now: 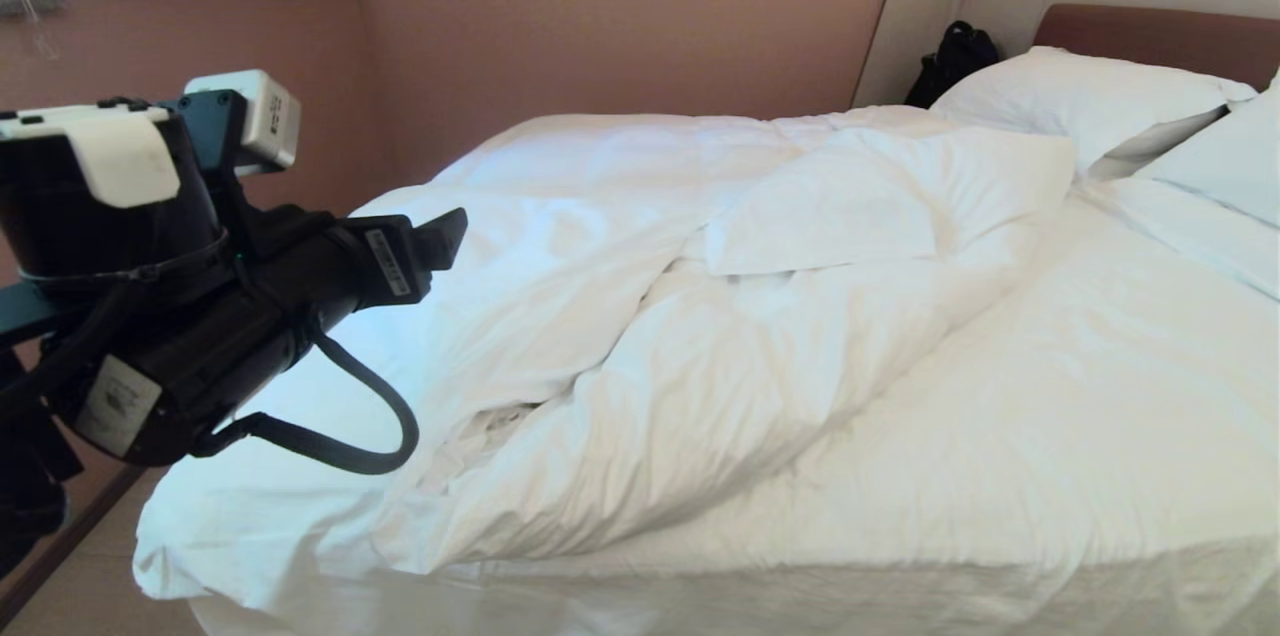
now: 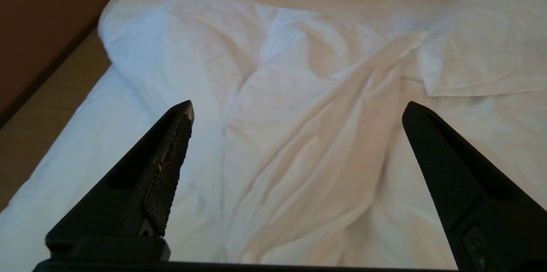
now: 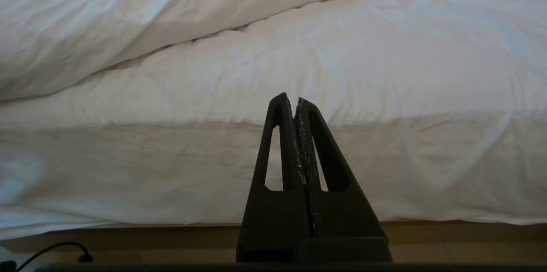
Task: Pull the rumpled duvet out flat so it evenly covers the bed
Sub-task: Hold the folded corner of the quilt
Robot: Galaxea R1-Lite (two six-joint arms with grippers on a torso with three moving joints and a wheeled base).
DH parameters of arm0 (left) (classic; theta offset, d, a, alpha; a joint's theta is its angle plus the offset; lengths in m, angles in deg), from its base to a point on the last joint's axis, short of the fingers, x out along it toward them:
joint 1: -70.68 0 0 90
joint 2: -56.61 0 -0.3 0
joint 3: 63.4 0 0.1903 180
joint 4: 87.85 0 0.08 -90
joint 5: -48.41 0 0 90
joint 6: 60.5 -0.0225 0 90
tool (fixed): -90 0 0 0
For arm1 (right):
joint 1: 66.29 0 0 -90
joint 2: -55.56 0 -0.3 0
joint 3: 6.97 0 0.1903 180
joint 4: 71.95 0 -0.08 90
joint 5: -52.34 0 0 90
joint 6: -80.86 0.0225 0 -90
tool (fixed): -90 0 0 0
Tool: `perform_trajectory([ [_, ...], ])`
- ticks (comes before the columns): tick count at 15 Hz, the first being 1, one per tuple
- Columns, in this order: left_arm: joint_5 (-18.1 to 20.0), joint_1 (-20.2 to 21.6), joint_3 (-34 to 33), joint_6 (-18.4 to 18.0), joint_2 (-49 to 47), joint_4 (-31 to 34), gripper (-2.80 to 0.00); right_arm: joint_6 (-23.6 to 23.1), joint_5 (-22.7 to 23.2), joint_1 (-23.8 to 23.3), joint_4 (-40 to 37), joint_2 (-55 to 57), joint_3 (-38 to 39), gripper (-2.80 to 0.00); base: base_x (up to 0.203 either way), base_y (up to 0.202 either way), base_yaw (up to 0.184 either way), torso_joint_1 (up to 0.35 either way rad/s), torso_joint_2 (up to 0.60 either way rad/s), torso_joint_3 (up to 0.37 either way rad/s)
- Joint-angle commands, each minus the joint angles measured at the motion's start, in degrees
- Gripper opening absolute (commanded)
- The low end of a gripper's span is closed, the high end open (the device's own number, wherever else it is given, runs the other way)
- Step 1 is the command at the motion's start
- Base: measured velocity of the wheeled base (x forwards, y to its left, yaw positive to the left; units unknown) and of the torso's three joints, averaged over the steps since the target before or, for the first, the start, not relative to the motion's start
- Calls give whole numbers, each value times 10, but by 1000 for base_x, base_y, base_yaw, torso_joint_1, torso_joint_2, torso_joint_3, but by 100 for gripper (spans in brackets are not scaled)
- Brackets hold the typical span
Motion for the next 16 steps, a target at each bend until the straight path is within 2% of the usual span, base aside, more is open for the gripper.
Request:
perform_trajectory([
  [1,-2,0,-5,0,-8,-9,0,0,0,0,0,0,0,-280,0,0,0,0,0,0],
  [16,-1,1,-4,2,-47,-10,0,0,0,0,0,1,0,-280,0,0,0,0,0,0],
])
